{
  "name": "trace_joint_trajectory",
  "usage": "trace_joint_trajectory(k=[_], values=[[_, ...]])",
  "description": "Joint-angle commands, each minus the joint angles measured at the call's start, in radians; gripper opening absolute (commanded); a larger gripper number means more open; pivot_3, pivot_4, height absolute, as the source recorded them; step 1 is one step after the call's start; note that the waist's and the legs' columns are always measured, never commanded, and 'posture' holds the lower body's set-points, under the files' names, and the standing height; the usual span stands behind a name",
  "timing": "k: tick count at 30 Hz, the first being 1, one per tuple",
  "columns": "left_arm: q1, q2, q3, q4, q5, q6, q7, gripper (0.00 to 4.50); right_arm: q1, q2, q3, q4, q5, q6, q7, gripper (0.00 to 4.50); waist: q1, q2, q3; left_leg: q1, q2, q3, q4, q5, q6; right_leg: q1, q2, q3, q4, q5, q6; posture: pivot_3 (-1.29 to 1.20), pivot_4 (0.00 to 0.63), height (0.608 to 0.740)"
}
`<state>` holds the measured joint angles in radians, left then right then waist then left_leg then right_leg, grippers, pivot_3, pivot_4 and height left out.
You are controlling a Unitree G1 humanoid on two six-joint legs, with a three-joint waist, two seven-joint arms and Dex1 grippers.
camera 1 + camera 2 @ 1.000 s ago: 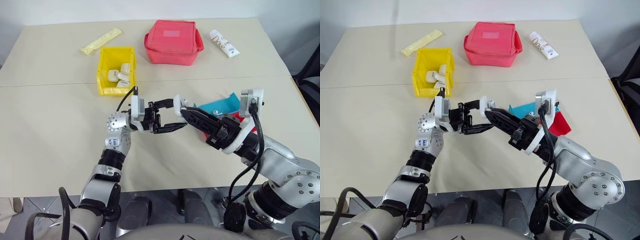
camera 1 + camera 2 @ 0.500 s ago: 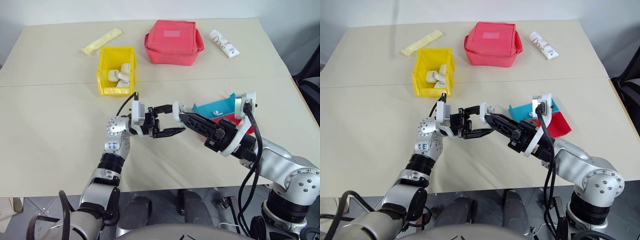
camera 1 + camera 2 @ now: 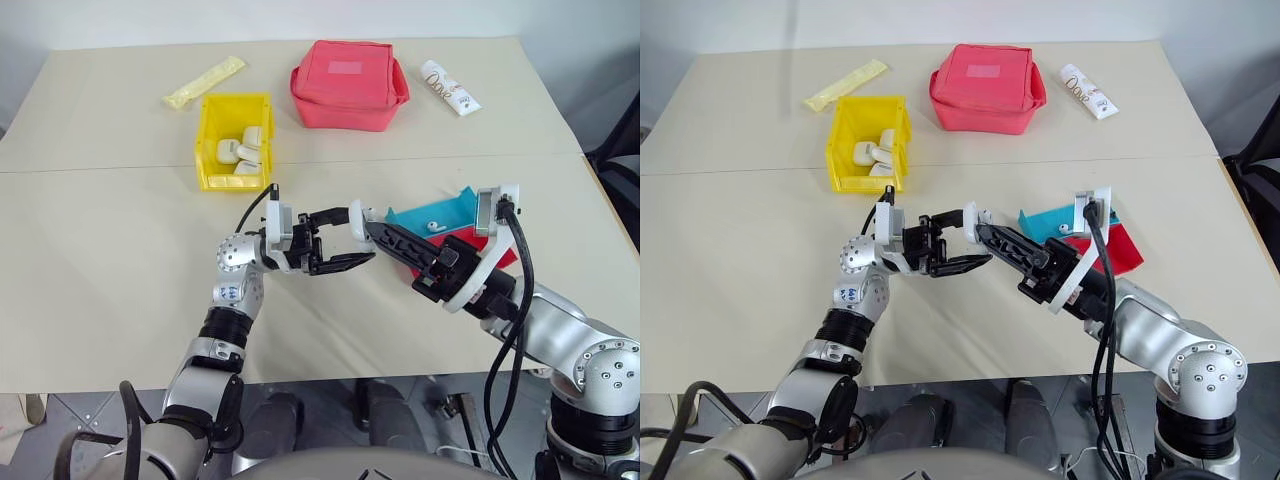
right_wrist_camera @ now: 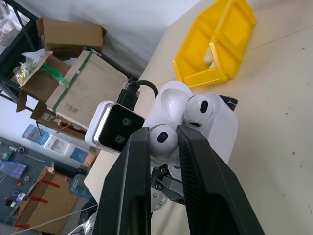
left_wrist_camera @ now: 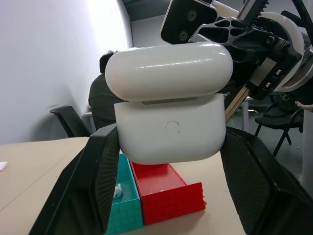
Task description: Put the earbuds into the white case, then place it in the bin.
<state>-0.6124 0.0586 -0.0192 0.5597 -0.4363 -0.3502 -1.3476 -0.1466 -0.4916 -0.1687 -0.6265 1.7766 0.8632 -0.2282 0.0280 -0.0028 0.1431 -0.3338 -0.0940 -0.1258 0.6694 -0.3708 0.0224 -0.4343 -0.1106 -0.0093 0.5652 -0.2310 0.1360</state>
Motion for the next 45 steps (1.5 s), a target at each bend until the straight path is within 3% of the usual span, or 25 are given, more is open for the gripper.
trace_joint_trajectory(k=[1,14,28,45], values=[[-0.025,-0.013,0.042,-0.082,-0.072,-0.031,-0.008,2.74,0.053,-0.063,-0.003,0.086,-0.063,-0.016,-0.058,0.45,0.001,0.000,0.000,0.000,0.000,0.000,0.000,0.000,0.000,0.000,0.000,0.000,0.000,0.000,0.000,0.00,0.150,0.740],[-0.023,-0.024,0.041,-0.079,-0.064,-0.031,-0.016,2.74,-0.004,-0.122,0.059,0.097,-0.142,-0.031,0.024,0.45,0.002,0.000,0.000,0.001,0.000,-0.001,0.000,0.000,0.000,0.002,0.000,-0.001,-0.001,0.000,0.000,0.00,0.150,0.740],[0.016,-0.048,0.028,-0.047,-0.041,-0.036,-0.029,2.74,-0.111,-0.180,0.100,-0.007,-0.110,-0.040,0.084,0.45,0.006,0.000,0.000,0.001,0.000,-0.002,0.000,0.000,0.000,0.003,0.000,-0.002,-0.004,0.001,0.001,0.00,0.150,0.740],[0.028,-0.072,0.009,-0.037,-0.034,-0.051,-0.028,2.74,-0.119,-0.208,0.131,-0.016,-0.112,-0.031,0.118,0.45,0.024,0.000,0.000,0.001,0.000,-0.001,0.000,0.000,0.001,0.005,0.000,-0.002,-0.007,0.002,0.001,0.00,0.150,0.740]])
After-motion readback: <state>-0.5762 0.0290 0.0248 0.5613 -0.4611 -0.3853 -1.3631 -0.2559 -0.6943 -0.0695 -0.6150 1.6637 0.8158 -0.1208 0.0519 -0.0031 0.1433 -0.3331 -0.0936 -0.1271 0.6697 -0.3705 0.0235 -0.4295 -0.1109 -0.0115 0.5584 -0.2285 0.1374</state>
